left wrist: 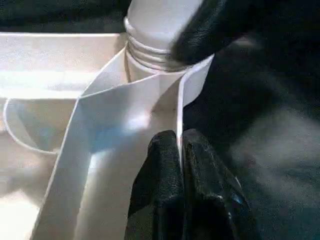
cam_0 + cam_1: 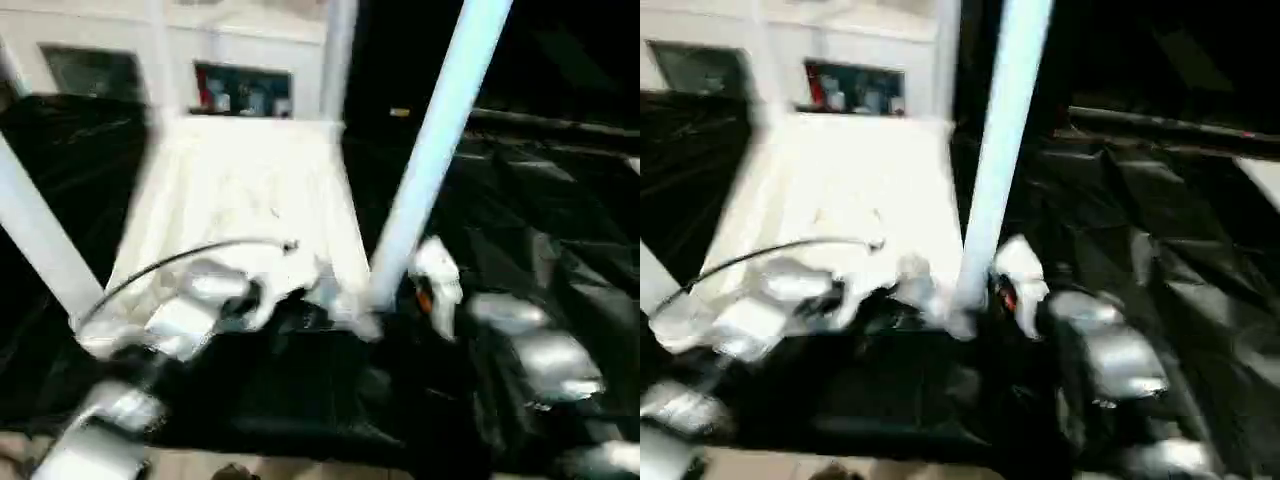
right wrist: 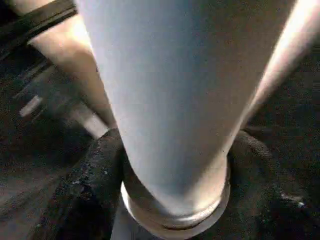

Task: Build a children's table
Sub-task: Rotate leg to tighten

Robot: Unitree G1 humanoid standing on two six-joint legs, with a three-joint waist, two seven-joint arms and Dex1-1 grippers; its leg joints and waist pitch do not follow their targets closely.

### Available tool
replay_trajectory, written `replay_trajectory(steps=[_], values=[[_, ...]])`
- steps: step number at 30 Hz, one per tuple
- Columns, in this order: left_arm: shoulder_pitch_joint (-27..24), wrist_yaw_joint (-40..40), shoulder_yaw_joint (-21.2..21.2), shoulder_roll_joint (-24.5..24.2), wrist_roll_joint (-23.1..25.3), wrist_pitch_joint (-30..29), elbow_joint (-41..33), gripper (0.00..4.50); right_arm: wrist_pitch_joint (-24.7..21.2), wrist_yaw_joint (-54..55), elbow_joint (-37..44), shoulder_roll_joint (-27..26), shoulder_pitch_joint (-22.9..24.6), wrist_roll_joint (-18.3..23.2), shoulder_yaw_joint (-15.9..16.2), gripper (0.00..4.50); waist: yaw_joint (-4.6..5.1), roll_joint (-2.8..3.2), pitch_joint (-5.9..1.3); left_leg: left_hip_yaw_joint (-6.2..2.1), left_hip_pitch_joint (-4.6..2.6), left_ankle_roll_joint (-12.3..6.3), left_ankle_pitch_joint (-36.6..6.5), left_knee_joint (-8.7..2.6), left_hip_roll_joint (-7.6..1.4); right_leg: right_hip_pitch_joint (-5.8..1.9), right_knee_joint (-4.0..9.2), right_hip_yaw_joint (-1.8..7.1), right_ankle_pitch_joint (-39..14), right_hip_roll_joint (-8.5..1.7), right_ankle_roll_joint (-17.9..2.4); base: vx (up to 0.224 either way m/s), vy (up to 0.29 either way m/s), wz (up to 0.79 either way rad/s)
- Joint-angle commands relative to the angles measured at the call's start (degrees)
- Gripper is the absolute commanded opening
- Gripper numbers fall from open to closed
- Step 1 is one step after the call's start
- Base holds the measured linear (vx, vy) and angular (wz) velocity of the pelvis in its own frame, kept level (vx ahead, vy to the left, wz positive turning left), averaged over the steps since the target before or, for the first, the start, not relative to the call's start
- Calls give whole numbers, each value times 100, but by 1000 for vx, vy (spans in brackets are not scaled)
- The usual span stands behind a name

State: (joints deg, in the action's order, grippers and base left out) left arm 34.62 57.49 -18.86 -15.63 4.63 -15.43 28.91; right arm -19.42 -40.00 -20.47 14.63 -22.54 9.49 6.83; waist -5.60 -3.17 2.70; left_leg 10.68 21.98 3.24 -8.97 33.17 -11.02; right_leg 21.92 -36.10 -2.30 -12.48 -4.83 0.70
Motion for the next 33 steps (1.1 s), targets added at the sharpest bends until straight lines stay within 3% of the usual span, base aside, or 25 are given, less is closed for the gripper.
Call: replay_trajectory(steps=[1,2,5,6,7,9,11,14,17,20,27,31,33], values=[[122,-520,29,365,-34,-116,203,0,-122,707,-422,-275,-78,-114,-19,266,11,-40,-299,-122,-109,293,-1670,-448,-215,-153,545,177,-1858,-378,-898,0,0,0],[164,-633,32,452,-19,-155,263,0,-151,930,-526,-386,-130,-122,-81,266,21,-32,-287,-110,-162,284,-1822,-437,-220,-89,592,190,-1985,-384,-855,0,0,0],[385,-1219,35,950,45,-445,563,0,-247,2084,-1027,-938,-446,-185,-340,266,76,-26,-306,-119,-139,322,-1755,-443,-216,-89,568,198,-1841,-384,-887,0,0,0],[441,-1383,38,1093,75,-495,650,0,-220,2322,-1152,-1099,-542,-189,-409,266,70,33,-315,-131,-139,342,-1729,-448,-212,-102,556,192,-1757,-383,-900,0,0,0],[481,-1492,22,1219,101,-551,709,0,-182,2438,-1236,-1243,-629,-148,-469,266,86,3,-313,-126,-125,346,-1719,-456,-215,-114,556,185,-1594,-365,-886,0,0,0],[519,-1561,-32,1373,161,-563,780,0,-69,2577,-1381,-1453,-776,-109,-551,266,75,21,-334,-107,-131,246,-1604,-430,-204,-117,539,197,-1185,-361,-924,0,0,0],[538,-1564,-39,1462,162,-507,825,0,77,2533,-1463,-1567,-894,-140,-521,322,70,6,-343,-102,-119,199,-1473,-426,-200,-144,518,186,-918,-344,-946,0,0,0],[545,-1495,-24,1400,152,-432,838,0,166,2298,-1440,-1550,-930,-179,-406,345,59,3,-340,-87,-130,122,-1404,-420,-204,-147,509,185,-734,-341,-1003,0,0,0],[515,-1356,18,1247,132,-304,802,0,248,1995,-1337,-1361,-861,-287,-243,373,47,-24,-327,-86,-126,77,-1464,-429,-206,-157,533,184,-910,-351,-978,0,0,0],[454,-1125,55,1100,63,-149,712,0,280,1532,-1092,-1128,-736,-257,-122,373,29,-34,-310,-91,-122,46,-1559,-438,-208,-161,568,183,-1182,-359,-915,0,0,0],[96,370,1,299,-307,264,115,0,337,-680,-46,184,-168,-122,393,373,-12,-30,-294,-92,-116,-49,-1592,-443,-246,-154,573,191,-1332,-380,-929,0,0,0],[-69,1057,-91,-92,-420,417,-162,0,165,-1349,435,637,21,94,457,373,-50,-34,-289,-87,-136,-88,-1615,-448,-262,-135,567,196,-1350,-372,-975,0,0,0],[-166,1443,-101,-311,-516,438,-318,0,81,-1648,672,845,115,192,467,373,-98,-5,-295,-79,-154,-98,-1552,-453,-276,-115,541,193,-1153,-362,-1018,0,0,0]])
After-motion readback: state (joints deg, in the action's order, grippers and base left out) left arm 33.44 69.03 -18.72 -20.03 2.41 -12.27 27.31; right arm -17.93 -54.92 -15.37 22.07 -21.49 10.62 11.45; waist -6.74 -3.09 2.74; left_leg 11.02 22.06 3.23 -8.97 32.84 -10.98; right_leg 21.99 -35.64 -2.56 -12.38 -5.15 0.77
